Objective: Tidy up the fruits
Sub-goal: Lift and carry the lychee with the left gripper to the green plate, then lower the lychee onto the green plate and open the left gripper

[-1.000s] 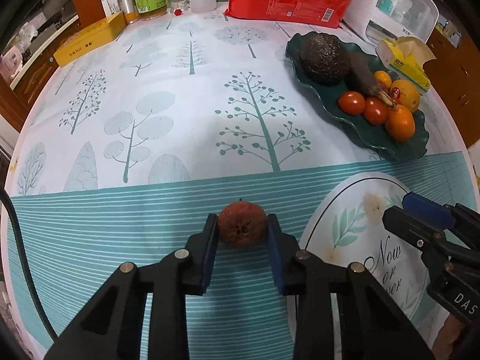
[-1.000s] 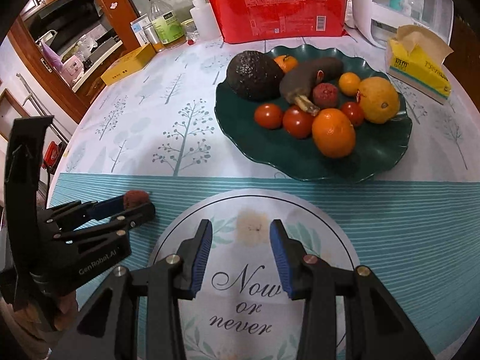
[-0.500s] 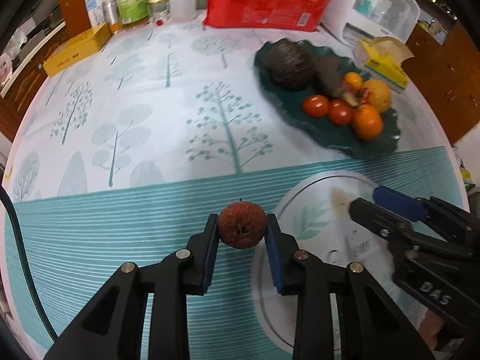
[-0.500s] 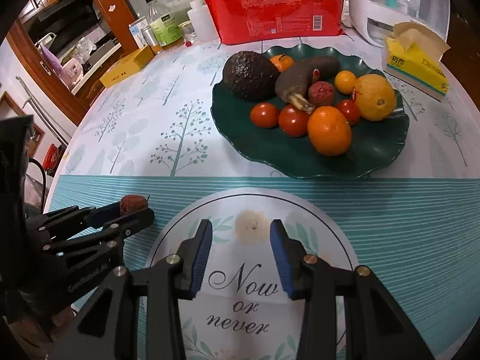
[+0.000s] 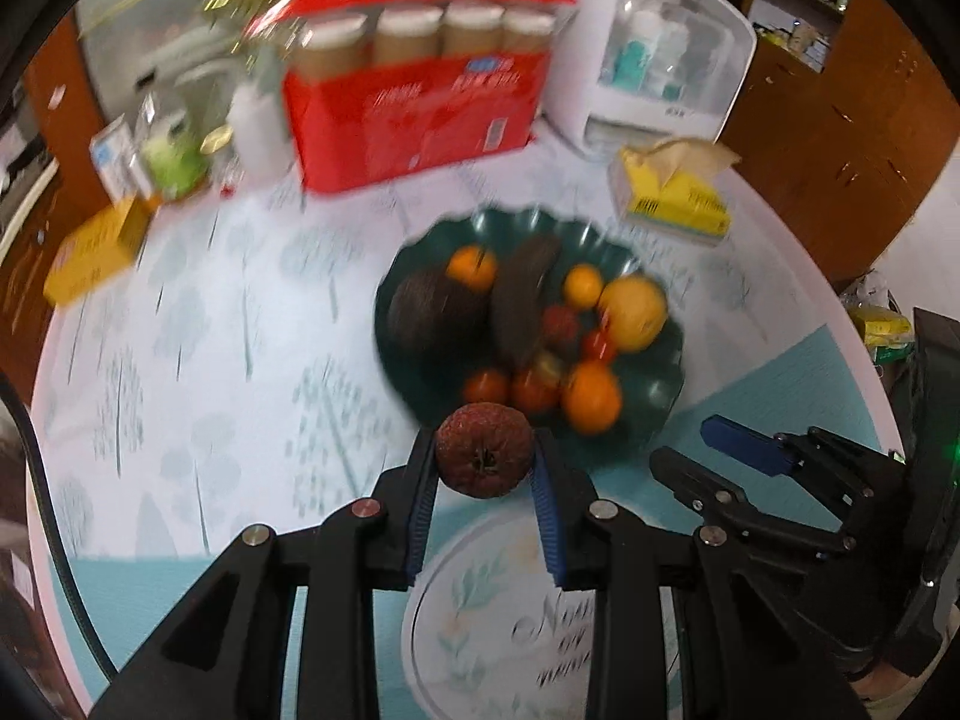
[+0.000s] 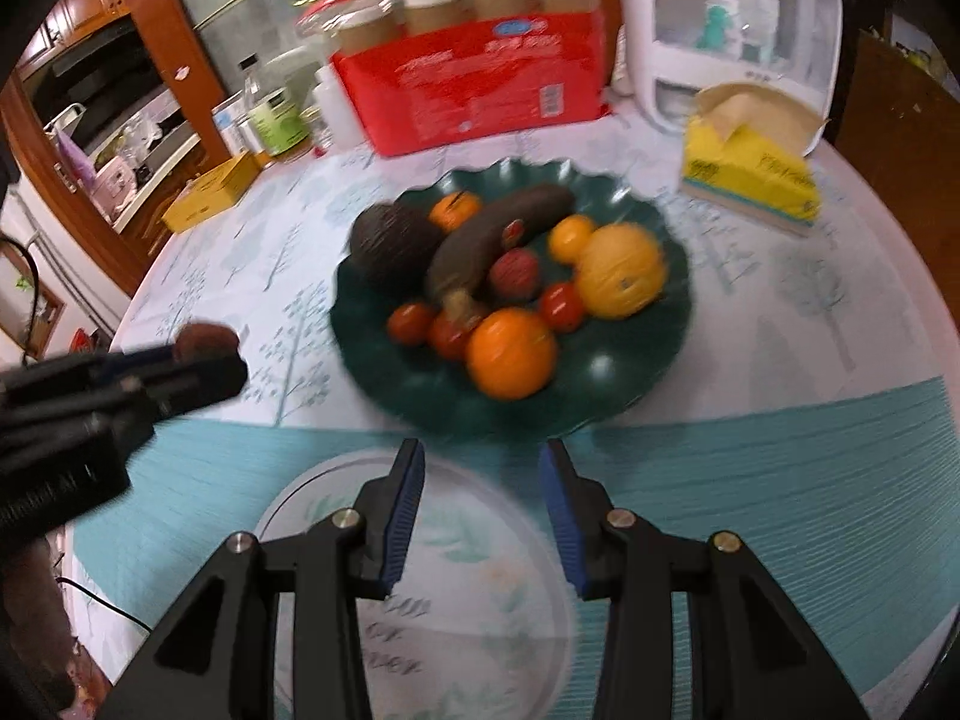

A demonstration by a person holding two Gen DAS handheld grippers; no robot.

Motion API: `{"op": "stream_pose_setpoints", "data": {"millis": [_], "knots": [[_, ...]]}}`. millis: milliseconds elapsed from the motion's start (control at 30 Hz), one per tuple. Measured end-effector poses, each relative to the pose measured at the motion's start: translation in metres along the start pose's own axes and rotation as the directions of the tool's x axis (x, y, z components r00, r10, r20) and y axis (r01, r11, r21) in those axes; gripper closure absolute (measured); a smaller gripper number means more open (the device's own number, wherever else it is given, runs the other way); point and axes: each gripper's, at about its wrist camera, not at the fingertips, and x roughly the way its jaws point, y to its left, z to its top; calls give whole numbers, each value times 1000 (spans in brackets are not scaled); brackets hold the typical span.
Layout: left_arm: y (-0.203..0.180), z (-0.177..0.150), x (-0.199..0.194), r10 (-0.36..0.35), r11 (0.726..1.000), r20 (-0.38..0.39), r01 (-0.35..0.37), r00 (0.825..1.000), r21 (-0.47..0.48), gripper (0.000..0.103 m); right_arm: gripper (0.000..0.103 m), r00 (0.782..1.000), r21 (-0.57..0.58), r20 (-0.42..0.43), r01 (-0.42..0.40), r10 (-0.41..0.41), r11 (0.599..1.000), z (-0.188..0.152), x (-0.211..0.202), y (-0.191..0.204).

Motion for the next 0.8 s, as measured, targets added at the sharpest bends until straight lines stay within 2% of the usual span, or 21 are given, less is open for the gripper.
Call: {"op": "stream_pose_setpoints", "data": {"millis": [167,300,533,800], "knots": [[-24,43,12,12,999,33,-13,999,49,74,62,996,41,78,29,-33,999,33,-15,-29],[-39,63,38,-21,997,13,20,1000,71,74,62,992,95,110,52,-62,994,49,-10,-52],[-55,61,91,-62,996,-77,67,995,63,74,62,996,136,69,52,-62,989,38,20,-71],[-62,53,116,-26,996,-134,37,991,77,74,62,998,182,38,41,-49,982,29,44,-85]]}}
